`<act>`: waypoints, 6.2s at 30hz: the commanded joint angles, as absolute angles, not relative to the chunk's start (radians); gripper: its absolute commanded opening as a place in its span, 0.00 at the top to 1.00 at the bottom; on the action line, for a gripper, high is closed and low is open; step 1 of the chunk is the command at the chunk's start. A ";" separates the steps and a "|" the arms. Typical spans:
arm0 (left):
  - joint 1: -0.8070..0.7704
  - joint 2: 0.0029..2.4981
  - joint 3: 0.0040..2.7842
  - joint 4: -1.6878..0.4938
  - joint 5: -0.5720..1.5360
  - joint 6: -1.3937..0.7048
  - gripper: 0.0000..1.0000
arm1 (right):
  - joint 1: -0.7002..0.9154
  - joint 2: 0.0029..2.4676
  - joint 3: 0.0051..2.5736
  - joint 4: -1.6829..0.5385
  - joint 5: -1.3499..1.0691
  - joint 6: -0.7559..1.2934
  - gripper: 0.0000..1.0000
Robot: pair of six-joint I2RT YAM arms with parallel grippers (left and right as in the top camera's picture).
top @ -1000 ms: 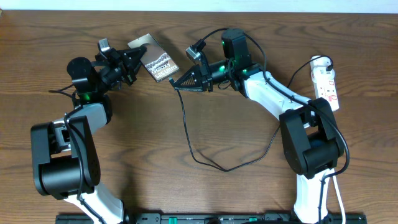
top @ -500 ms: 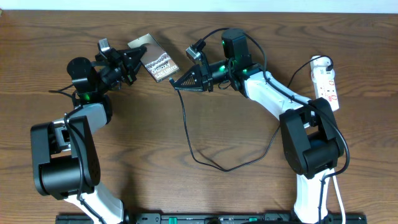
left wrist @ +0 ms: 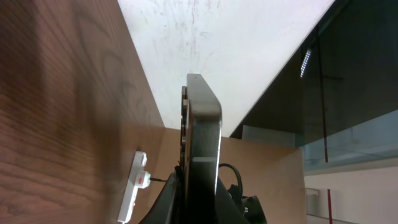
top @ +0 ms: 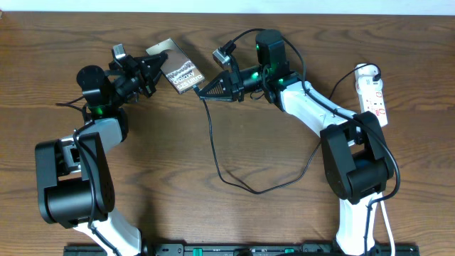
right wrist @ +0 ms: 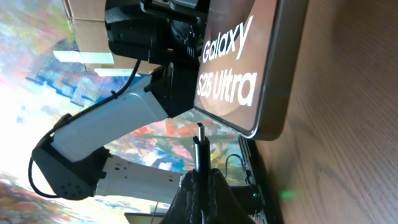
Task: Plug charger to phone and switch on socket
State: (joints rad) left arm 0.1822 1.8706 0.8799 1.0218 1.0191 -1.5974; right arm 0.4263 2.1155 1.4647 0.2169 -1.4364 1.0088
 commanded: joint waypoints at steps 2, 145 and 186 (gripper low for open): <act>0.183 1.867 0.894 1.038 1.039 -1.606 0.93 | 0.430 2.099 1.464 0.217 -1.442 1.035 0.99; 0.250 1.869 0.958 1.053 1.573 -1.350 0.93 | 0.467 2.099 1.463 0.166 -1.563 0.919 0.99; 0.370 1.869 0.958 1.038 1.573 -1.355 0.93 | 0.468 2.101 1.463 0.163 -1.557 0.758 0.99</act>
State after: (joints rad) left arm 0.3702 1.8713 0.9340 1.0389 1.5478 -1.3602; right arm 0.4553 2.1155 1.4555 0.1612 -1.5490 0.8612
